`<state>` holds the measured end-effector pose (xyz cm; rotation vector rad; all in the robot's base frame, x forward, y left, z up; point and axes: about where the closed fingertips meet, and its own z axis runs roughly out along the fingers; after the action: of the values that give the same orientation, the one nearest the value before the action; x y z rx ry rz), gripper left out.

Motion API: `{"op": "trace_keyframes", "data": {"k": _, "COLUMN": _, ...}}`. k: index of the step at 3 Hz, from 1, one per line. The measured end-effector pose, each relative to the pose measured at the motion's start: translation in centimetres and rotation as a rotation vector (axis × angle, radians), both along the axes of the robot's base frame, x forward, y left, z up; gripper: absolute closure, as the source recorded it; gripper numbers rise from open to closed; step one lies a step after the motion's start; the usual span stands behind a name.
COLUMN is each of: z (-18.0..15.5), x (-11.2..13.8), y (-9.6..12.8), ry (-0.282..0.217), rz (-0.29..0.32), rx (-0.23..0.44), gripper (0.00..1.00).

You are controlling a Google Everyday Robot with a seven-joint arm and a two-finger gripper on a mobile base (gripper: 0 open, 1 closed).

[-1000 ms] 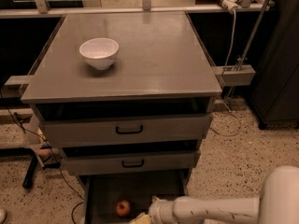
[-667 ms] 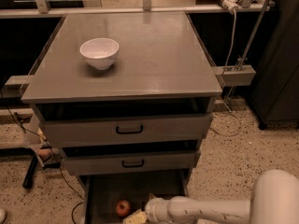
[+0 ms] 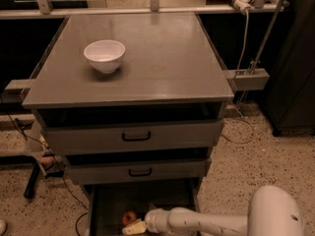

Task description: Pick apple from bottom drawer and place on counter

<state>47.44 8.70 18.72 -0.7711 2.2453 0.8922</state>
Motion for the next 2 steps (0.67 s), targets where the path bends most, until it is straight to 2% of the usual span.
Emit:
{"op": "trace_keyframes", "data": {"k": 1, "z": -1.5, "x": -0.9, "y": 2.2, "ry": -0.023, "rz": -0.003, "rx": -0.031, "gripper": 0.0}}
{"op": "trace_keyframes", "data": {"k": 2, "z": -2.0, "x": 0.4, "y": 3.0, "ry": -0.085, "rz": -0.048, "rx": -0.074, "gripper": 0.0}}
